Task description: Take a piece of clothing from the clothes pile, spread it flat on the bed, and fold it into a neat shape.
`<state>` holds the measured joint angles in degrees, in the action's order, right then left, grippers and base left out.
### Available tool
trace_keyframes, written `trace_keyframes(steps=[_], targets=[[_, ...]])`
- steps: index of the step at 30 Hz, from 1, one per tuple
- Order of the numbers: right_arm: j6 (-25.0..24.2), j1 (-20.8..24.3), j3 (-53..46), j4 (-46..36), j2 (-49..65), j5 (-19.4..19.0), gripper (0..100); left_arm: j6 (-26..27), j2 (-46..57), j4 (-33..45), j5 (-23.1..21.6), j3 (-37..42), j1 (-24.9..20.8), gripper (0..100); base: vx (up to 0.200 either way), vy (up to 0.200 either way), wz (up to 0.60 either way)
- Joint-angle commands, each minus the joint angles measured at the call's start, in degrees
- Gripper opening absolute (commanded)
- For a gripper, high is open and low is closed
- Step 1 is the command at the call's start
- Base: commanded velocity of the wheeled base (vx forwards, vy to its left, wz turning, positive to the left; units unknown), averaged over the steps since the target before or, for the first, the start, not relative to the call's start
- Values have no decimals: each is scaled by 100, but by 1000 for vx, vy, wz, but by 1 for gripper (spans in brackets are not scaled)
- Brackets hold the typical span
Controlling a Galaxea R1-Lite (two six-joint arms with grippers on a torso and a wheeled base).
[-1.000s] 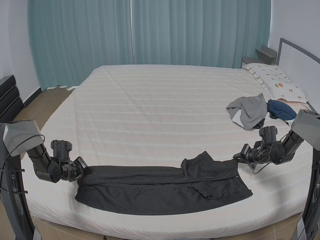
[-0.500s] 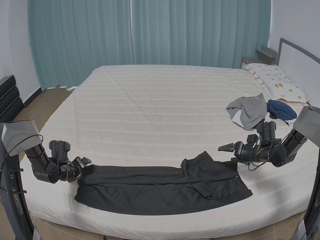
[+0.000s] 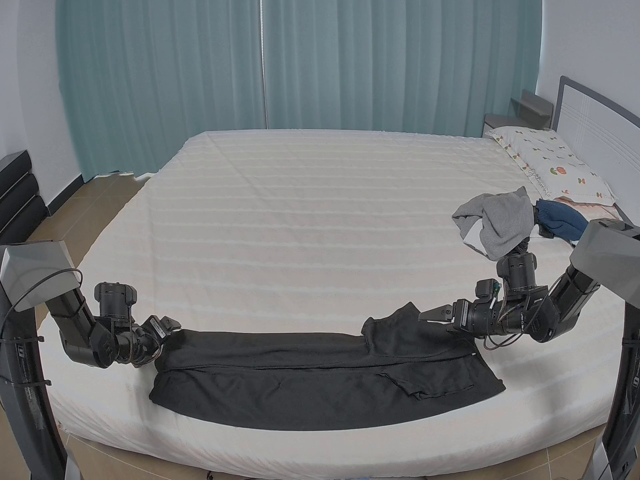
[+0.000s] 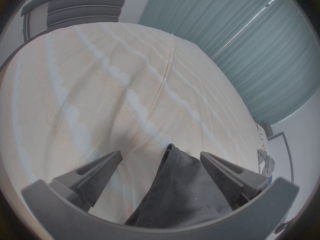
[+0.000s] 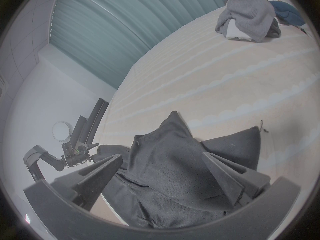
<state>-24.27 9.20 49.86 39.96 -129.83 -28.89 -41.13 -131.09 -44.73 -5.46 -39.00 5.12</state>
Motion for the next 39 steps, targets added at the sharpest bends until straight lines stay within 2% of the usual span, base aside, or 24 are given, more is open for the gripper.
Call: trace_keyframes(steps=[1,9,10,27,28,39], targets=[[10,29,68,3,-174,-2,100,0,-14,-1,1,6,-2,100,0,0,0],[10,20,94,-23,-201,-2,100,0,-22,-1,1,6,-2,100,0,0,0],[10,20,94,-23,-201,-2,0,0,-22,-1,1,6,-2,100,0,0,0],[19,-217,217,-129,-78,59,0,9,-22,-1,10,15,-2,100,0,0,0],[19,-200,235,-173,-130,59,100,9,-22,-1,10,15,-2,100,0,0,0],[1,-217,402,-190,-341,59,100,9,-31,-1,10,15,-11,100,0,0,0]])
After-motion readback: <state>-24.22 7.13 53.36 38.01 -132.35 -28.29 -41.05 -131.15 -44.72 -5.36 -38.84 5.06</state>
